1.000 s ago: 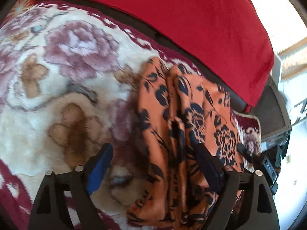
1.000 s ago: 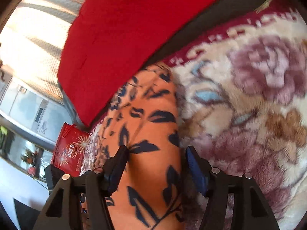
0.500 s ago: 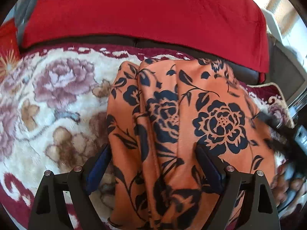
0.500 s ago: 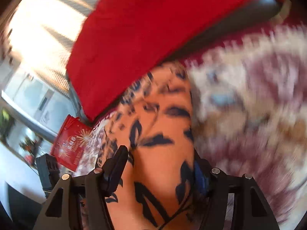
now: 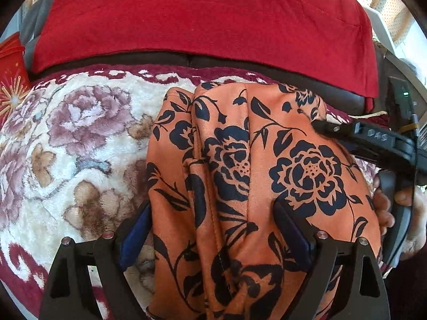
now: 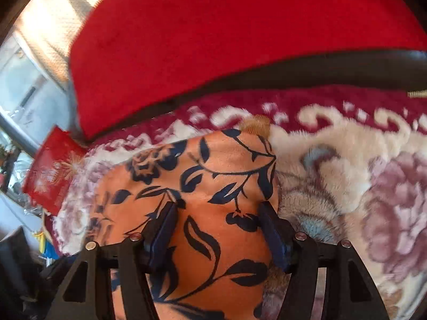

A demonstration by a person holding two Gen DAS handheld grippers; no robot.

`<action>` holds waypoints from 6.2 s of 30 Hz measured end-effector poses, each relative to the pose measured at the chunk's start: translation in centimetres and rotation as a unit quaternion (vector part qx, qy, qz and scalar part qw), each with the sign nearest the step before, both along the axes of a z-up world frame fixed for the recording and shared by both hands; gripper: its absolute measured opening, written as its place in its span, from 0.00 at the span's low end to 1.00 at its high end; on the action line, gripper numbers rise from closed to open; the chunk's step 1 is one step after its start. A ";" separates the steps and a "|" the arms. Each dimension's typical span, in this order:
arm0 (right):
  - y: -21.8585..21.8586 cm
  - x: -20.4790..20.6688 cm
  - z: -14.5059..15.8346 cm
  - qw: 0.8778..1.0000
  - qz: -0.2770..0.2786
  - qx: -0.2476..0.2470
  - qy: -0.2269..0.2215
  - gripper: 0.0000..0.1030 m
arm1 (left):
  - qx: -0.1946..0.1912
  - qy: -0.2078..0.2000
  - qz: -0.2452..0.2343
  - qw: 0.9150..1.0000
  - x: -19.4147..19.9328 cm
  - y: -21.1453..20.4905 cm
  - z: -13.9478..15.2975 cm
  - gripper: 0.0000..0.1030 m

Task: Fold small clothes

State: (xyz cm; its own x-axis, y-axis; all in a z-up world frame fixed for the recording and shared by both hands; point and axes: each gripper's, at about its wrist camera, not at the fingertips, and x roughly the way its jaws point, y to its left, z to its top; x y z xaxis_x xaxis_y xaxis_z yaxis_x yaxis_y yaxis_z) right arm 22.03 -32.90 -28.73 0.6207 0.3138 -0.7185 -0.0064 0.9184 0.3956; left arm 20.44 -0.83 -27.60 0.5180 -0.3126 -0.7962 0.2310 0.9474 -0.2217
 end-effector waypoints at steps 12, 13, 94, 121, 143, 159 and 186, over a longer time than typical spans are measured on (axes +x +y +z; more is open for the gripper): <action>0.7 -10.3 3.9 0.996 0.008 0.042 -0.082 0.64 | 0.019 -0.017 0.002 1.000 -0.8 -0.4 0.4 0.89; 0.2 -11.1 3.5 0.996 0.009 0.040 -0.076 0.64 | 0.020 -0.018 0.002 1.000 -0.9 -0.4 0.4 0.89; -5.7 -8.8 -3.0 0.962 -0.030 0.270 0.016 0.67 | 0.082 -0.052 0.009 0.995 -1.8 -0.5 0.0 0.90; -1.6 -7.5 -2.6 0.983 0.024 0.184 -0.009 0.66 | -0.070 0.021 -0.007 0.997 1.1 2.8 -0.8 0.90; -2.2 -8.0 -3.8 0.978 0.028 0.206 -0.007 0.66 | -0.237 0.158 -0.023 0.958 3.1 4.5 -5.1 0.89; -0.2 -9.2 -1.5 0.991 0.027 0.121 -0.049 0.55 | -0.228 0.054 -0.016 0.972 1.5 3.7 -0.8 0.47; -10.0 -15.8 -0.9 0.993 -0.063 0.055 -0.083 0.43 | 0.027 -0.038 -0.069 0.996 -3.8 -13.6 1.5 0.52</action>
State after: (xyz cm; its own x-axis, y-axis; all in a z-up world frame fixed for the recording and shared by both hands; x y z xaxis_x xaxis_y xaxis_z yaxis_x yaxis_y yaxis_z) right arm 6.20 -42.93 -29.63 0.7670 0.2980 -0.5682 0.0316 0.8669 0.4974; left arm 16.64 -14.39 -26.08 0.5330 -0.3429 -0.7735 0.3745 0.9154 -0.1477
